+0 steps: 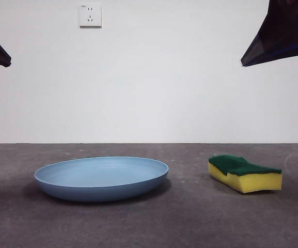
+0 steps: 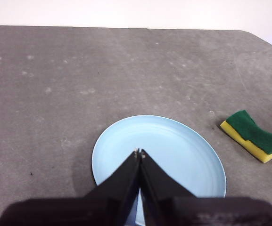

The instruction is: Pick up the plate,pick up the cloth,clean the plate with the cloth

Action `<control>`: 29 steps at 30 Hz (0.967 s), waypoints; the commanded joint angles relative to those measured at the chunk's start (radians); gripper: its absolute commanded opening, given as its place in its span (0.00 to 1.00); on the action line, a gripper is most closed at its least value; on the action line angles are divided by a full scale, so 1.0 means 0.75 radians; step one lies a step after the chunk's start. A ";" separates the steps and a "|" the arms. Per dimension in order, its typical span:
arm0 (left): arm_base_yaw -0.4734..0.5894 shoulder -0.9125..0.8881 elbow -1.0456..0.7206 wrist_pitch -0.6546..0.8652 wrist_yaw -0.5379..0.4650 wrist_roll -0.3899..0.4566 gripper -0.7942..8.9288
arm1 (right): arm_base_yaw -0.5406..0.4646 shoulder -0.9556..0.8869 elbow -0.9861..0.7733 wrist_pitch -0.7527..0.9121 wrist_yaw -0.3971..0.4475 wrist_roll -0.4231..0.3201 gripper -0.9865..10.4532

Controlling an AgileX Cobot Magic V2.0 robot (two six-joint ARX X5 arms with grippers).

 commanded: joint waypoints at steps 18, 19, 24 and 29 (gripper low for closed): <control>0.355 -0.315 -0.142 -0.014 0.069 0.103 0.08 | 0.001 -0.005 -0.009 0.004 0.005 0.008 0.09; 0.384 -0.342 -0.169 0.007 0.087 0.106 0.08 | 0.001 -0.005 -0.009 0.004 0.004 0.008 0.09; 0.501 -0.491 -0.311 0.105 0.212 0.143 0.08 | 0.001 -0.005 -0.009 0.004 0.004 0.008 0.09; 0.572 -0.611 -0.419 0.109 0.218 0.151 0.08 | 0.001 -0.005 -0.009 0.004 0.004 0.008 0.09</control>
